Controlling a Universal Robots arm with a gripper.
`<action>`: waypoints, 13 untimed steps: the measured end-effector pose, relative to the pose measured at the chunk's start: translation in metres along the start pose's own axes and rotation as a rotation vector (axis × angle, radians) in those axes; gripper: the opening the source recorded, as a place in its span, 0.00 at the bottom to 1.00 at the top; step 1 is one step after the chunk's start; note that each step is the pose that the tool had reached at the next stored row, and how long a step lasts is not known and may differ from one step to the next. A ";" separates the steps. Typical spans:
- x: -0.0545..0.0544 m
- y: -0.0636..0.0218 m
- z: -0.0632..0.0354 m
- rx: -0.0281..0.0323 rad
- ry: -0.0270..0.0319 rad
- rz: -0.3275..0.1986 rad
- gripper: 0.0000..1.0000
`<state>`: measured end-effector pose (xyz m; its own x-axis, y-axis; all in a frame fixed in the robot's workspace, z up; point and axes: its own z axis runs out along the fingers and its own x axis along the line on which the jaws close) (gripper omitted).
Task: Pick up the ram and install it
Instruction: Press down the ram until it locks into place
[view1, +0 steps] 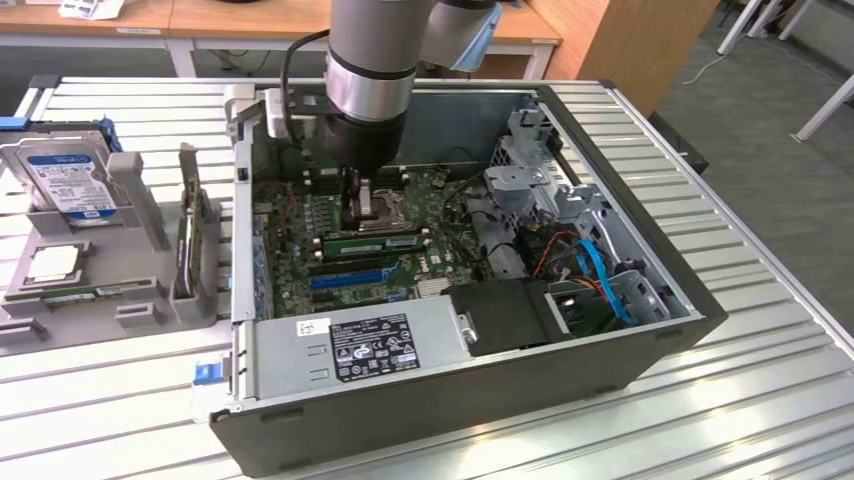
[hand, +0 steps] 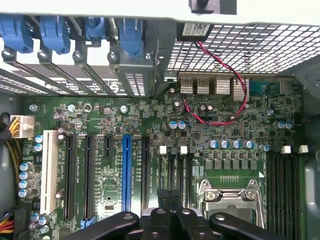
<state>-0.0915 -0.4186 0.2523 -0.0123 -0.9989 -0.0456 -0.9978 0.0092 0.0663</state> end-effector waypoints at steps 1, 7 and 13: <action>0.000 -0.0001 0.0011 -0.0001 -0.0011 0.000 0.10; 0.000 -0.0005 0.0061 -0.0002 -0.0052 0.000 0.10; 0.000 -0.0006 0.0066 0.0000 -0.0055 -0.001 0.10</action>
<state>-0.0914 -0.4186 0.2457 -0.0121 -0.9986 -0.0512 -0.9978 0.0087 0.0663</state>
